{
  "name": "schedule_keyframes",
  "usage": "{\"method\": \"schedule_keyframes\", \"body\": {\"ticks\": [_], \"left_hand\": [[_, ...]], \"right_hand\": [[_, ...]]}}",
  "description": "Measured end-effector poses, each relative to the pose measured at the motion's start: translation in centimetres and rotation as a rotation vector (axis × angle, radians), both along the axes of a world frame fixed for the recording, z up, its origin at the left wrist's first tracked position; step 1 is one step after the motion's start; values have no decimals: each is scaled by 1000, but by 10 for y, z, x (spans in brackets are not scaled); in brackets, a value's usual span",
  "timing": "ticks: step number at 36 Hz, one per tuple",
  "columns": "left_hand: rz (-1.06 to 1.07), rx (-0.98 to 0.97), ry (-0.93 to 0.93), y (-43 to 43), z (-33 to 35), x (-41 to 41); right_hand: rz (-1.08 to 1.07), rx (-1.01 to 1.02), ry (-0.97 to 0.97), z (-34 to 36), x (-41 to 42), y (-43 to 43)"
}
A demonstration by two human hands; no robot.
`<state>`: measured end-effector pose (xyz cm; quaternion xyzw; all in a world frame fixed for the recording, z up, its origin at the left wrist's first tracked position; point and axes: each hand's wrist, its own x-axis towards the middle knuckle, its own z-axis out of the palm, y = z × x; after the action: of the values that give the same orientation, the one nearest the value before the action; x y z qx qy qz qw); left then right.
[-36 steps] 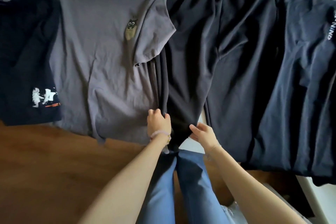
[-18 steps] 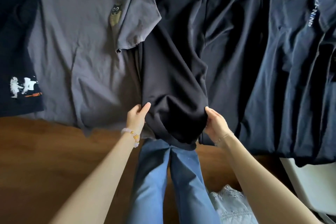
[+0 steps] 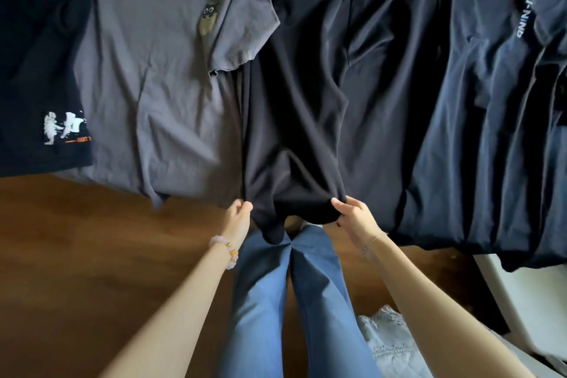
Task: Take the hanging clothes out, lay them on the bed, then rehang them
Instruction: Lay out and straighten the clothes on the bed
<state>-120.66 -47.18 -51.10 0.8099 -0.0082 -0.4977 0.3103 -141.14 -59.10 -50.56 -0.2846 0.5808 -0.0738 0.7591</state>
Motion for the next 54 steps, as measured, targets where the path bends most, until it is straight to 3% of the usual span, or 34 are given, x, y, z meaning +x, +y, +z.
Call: {"method": "schedule_keyframes", "body": {"ticks": [3, 6, 8, 11, 14, 16, 22, 27, 30, 34, 40, 45, 50, 54], "left_hand": [[140, -46, 23, 6, 13, 5], [418, -127, 136, -9, 24, 10], [466, -104, 242, -17, 32, 11], [308, -155, 453, -10, 45, 14], [67, -130, 404, 3, 48, 15], [-37, -34, 381, 12, 47, 13], [-326, 240, 551, 50, 51, 20], [-334, 316, 465, 74, 59, 28], [-530, 394, 175, 86, 58, 33], [-781, 441, -161, 97, 58, 43], [-639, 541, -582, 120, 59, 67], [-377, 523, -400, 126, 43, 75], [-456, 544, -303, 115, 32, 72], [-410, 468, -235, 90, 21, 61]], "right_hand": [[-109, 36, -122, 16, -5, -2], [-191, 60, -198, 32, -9, -7], [-203, 62, -215, 39, -10, -11], [-199, 101, -256, 47, -11, -11], [-78, 168, -242, 51, -15, -3], [-7, 207, -229, 51, -21, 3], [-29, 323, -228, 44, -36, 22], [131, 265, -82, 42, -31, 38], [299, 183, 15, 41, -21, 48], [339, 159, 78, 35, 3, 67], [354, 121, 125, 23, 34, 88], [409, 98, 208, 14, 48, 95], [562, 20, 341, 3, 34, 82], [477, -11, 435, -4, 4, 65]]}}
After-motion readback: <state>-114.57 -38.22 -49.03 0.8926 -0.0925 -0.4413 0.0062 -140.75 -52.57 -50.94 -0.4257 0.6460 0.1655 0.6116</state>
